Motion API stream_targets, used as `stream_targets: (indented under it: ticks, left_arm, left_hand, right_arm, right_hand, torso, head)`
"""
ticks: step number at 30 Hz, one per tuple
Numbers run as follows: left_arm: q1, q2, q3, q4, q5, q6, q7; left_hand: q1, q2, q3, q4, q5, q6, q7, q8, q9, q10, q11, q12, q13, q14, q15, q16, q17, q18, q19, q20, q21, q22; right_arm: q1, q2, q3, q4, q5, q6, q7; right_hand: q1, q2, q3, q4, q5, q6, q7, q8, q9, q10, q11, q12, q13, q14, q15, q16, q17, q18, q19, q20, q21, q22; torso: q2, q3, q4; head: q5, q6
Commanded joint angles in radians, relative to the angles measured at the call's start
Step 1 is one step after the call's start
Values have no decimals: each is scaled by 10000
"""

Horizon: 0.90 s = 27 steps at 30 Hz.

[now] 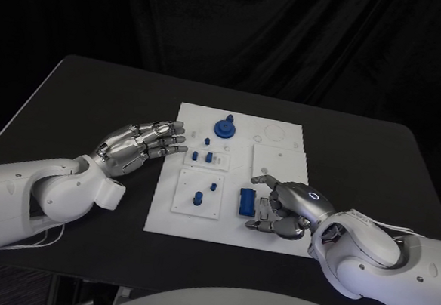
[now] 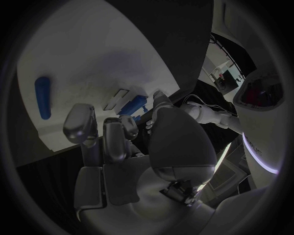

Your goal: Assemble the parts on the task board

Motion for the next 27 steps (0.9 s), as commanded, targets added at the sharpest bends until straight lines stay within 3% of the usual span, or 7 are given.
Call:
stream_targets:
  ticks: [1, 2, 6, 10, 13, 22, 27]
  left_arm:
    - [-19, -8, 9, 25, 22, 115, 142]
    - [-19, -11, 9, 25, 22, 107, 148]
    - [-21, -5, 9, 25, 22, 60, 148]
    - [-21, 14, 9, 26, 23, 30, 156]
    - [-21, 31, 9, 22, 23, 7, 164]
    - [-21, 57, 9, -38, 23, 24, 190]
    - [-22, 66, 9, -52, 23, 47, 169]
  left_hand:
    - [-110, 4, 58, 6, -48, 54, 310, 55, 9, 8, 49, 54, 13, -63, -8, 48, 13, -70, 41, -3, -43, -3]
    - [-110, 4, 58, 6, -48, 54, 310, 55, 9, 8, 49, 54, 13, -63, -8, 48, 13, -70, 41, -3, -43, -3]
    - [-110, 2, 64, 8, -45, 70, 309, 59, 12, 13, 49, 64, 14, -59, -8, 57, 14, -70, 53, -4, -39, 16]
    - [-114, -7, 80, 13, -38, 99, 304, 69, 18, 26, 49, 87, 17, -49, -9, 79, 17, -68, 62, -3, -35, 24]
    - [-116, -12, 88, 17, -36, 110, 302, 73, 20, 33, 49, 98, 18, -45, -9, 87, 19, -67, 69, -3, -33, 30]
    - [-120, -22, 100, 22, -34, 114, 300, 76, 20, 40, 47, 101, 19, -36, -8, 103, 21, -66, 73, -3, -31, 28]
    - [-120, -22, 100, 22, -34, 114, 300, 76, 20, 40, 47, 101, 19, -36, -8, 103, 21, -66, 73, -3, -31, 28]
  right_arm:
    - [195, -261, 28, 318, 0, -843, 173]
    - [301, -352, 32, 409, 49, -905, 197]
    - [1007, -925, 39, 836, 493, -907, 90]
    - [1406, -1357, 28, 963, 841, -431, -254]
    - [1567, -1625, 0, 942, 1432, 65, -549]
    - [1262, -2038, -33, 720, 1852, 1039, -1522]
    - [1037, -2069, -38, 628, 1315, 1307, -2063]
  right_hand:
    - [-153, 179, 34, -3, 35, 597, 111, 644, 84, 124, 146, 94, 125, 2, 99, -47, 9, 45, 44, 24, -15, 1294]
    - [-139, 278, 86, -14, 140, 1027, 166, 1040, 145, 281, 186, 186, 254, 19, 131, -26, 37, 35, 66, 54, 19, 1305]
    - [-128, 720, 138, -69, 918, 2508, 240, 1451, 233, 1277, 288, 773, 1126, 135, 216, 120, 238, -21, 236, 148, 359, 1409]
    - [-282, 1013, 38, -81, 1979, 3595, 31, 2010, 500, 4016, 193, 2038, 3731, 782, 119, 1104, 1921, -478, 1107, 64, 2761, 2035]
    - [-299, 1135, 31, -108, 2747, 4046, -51, 2232, 660, 4124, 154, 2081, 3854, 766, 79, 1054, 1816, -472, 1114, 15, 2782, 2023]
    - [-204, 1134, 22, -80, 3589, 4287, -173, 2647, 1060, 4124, 44, 2081, 3854, 768, -16, 1037, 1780, -465, 1097, -69, 2817, 2011]
    - [-790, 1202, -224, -46, 2790, 4168, -235, 2924, 1392, 4124, -11, 2081, 3854, 752, -65, 989, 1690, -445, 1059, -117, 2759, 1981]
  torso:
    - [-1, 0, -2]
    - [-2, 2, -5]
    - [-6, 1, -8]
    - [-4, 2, -8]
    - [-11, -1, 5]
    - [-2, -29, 30]
    - [4, -29, 11]
  head:
    - [-1, -2]
    - [-2, -2]
    - [-18, -2]
    - [-55, -2]
    - [-70, -2]
    - [-295, -2]
    - [-360, -2]
